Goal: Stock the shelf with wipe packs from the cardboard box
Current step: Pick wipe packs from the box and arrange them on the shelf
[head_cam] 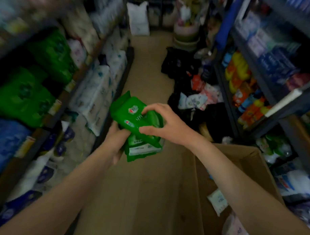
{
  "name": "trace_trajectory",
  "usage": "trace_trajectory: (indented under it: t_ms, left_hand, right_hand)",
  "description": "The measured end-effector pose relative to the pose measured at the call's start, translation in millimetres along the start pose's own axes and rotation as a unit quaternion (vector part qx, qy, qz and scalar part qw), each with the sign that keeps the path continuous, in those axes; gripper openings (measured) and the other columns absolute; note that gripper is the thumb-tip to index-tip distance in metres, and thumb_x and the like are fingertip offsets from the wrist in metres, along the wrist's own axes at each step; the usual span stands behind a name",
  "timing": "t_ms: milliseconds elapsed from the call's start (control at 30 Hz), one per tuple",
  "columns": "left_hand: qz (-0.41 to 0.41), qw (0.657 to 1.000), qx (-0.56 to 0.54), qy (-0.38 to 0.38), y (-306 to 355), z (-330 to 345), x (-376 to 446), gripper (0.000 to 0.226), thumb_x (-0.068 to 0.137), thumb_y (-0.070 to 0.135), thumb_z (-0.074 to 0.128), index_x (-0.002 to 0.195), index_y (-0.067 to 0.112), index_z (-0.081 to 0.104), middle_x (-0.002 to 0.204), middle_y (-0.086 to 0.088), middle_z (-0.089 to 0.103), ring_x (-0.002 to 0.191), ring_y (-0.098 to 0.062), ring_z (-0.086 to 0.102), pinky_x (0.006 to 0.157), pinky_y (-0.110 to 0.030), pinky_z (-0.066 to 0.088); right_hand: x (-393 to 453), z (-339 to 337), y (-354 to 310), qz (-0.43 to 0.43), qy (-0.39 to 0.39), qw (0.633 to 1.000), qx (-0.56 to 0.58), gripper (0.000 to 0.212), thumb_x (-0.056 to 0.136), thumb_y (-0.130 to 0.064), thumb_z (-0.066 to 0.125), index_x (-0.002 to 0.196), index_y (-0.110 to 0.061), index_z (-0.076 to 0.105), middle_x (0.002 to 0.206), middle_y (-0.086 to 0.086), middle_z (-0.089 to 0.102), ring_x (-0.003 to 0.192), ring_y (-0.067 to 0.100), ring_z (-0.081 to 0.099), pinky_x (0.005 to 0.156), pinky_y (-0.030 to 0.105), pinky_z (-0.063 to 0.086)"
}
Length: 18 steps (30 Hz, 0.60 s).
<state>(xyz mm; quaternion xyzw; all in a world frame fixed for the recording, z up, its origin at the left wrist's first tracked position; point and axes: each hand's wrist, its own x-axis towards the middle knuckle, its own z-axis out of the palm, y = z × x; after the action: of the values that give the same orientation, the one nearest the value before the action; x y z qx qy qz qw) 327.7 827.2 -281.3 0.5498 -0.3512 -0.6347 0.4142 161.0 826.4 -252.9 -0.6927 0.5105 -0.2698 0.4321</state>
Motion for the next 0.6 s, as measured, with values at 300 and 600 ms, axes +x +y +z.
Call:
trace_trajectory:
  t_ms: [300, 600]
  left_hand:
    - [0.191, 0.975, -0.086, 0.068, 190, -166, -122, 0.025, 0.093, 0.022, 0.05, 0.117, 0.015, 0.053, 0.107, -0.008, 0.068, 0.077, -0.016, 0.071, 0.069, -0.035, 0.06]
    - [0.348, 0.91, -0.015, 0.223, 295, -295, -253, 0.048, 0.081, 0.001, 0.065, 0.122, 0.018, 0.049, 0.11, -0.004, 0.066, 0.093, -0.02, 0.065, 0.078, -0.041, 0.056]
  right_hand:
    - [57, 83, -243, -0.1, -0.033, 0.976, 0.19, 0.052, 0.081, -0.035, 0.064, 0.126, -0.02, 0.043, 0.118, -0.005, 0.062, 0.099, -0.001, 0.063, 0.093, 0.023, 0.05]
    - [85, 167, -416, -0.123, -0.193, 0.874, 0.43, 0.053, 0.06, -0.011, 0.072, 0.112, -0.007, 0.062, 0.097, 0.007, 0.073, 0.085, 0.021, 0.071, 0.073, 0.034, 0.059]
